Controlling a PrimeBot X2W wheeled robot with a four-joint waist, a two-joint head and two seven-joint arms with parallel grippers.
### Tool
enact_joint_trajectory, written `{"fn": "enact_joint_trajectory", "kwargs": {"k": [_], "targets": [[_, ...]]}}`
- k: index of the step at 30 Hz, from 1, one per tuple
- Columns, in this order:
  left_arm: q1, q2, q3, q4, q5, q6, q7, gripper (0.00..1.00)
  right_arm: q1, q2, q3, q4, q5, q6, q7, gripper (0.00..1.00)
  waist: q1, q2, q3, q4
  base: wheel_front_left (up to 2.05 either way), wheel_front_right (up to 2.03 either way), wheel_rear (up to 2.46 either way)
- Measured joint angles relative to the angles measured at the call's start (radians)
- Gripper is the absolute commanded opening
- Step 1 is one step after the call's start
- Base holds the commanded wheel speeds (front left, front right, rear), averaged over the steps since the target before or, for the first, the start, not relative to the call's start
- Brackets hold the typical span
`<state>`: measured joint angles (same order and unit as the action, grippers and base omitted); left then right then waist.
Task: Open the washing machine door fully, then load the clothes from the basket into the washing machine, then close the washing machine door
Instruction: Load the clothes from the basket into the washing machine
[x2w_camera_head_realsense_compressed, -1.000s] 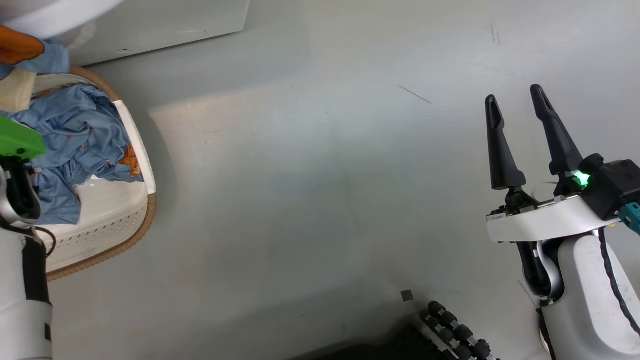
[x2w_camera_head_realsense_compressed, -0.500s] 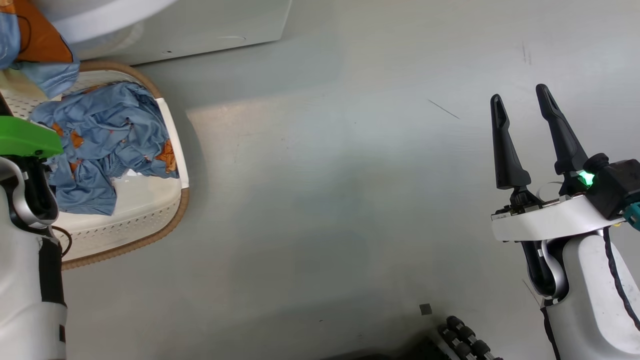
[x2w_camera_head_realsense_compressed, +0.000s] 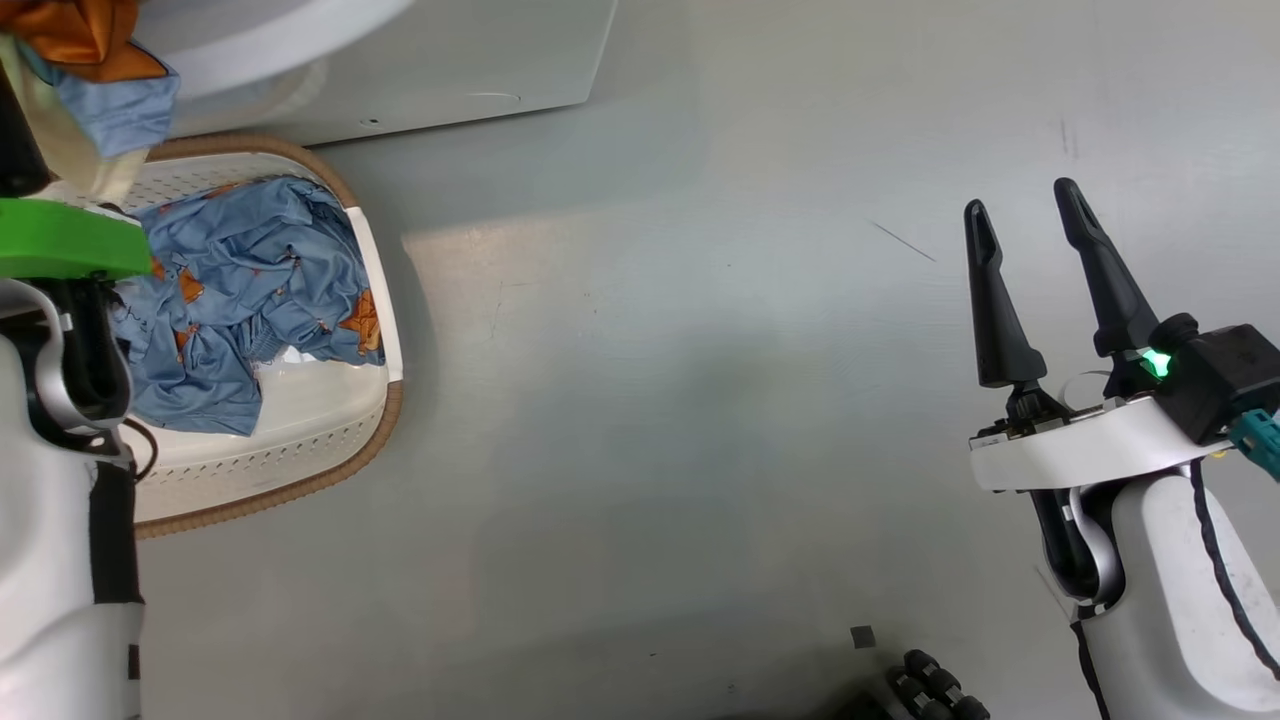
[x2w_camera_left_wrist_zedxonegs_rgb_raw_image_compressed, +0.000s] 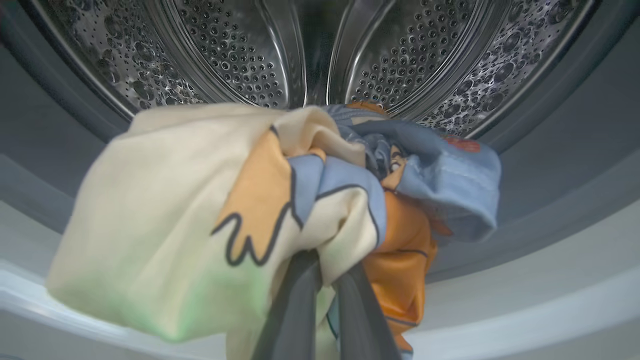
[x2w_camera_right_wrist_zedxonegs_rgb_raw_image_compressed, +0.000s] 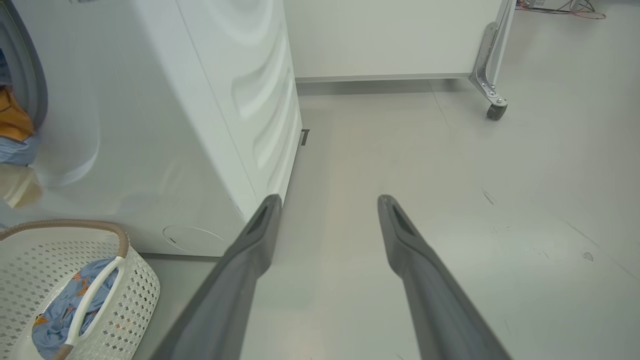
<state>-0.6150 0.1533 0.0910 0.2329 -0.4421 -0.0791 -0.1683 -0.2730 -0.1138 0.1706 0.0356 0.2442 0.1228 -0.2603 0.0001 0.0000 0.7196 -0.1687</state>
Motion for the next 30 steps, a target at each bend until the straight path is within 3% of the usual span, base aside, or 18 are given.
{"fn": "enact_joint_trajectory", "kwargs": {"k": [10,26,30], "targets": [[-0.071,0.095,0.029,-0.004,0.024,0.014,0.077,0.0,0.007,0.019,0.046,0.016,0.004,0.0,0.0,1.0,0.0,0.0,-0.014,-0.037,0.0,0.0,0.0],[-0.338,0.211,0.063,0.192,0.06,0.068,0.144,0.0,0.056,0.024,0.083,0.034,0.011,0.0,0.0,1.0,-0.0001,0.0,-0.017,-0.141,0.0,0.0,0.0],[-0.402,0.276,0.067,0.249,0.099,0.062,0.142,0.0,0.079,0.018,0.084,0.034,0.011,0.0,0.0,1.0,-0.0001,0.0,-0.008,-0.175,0.0,0.0,0.0]]}}
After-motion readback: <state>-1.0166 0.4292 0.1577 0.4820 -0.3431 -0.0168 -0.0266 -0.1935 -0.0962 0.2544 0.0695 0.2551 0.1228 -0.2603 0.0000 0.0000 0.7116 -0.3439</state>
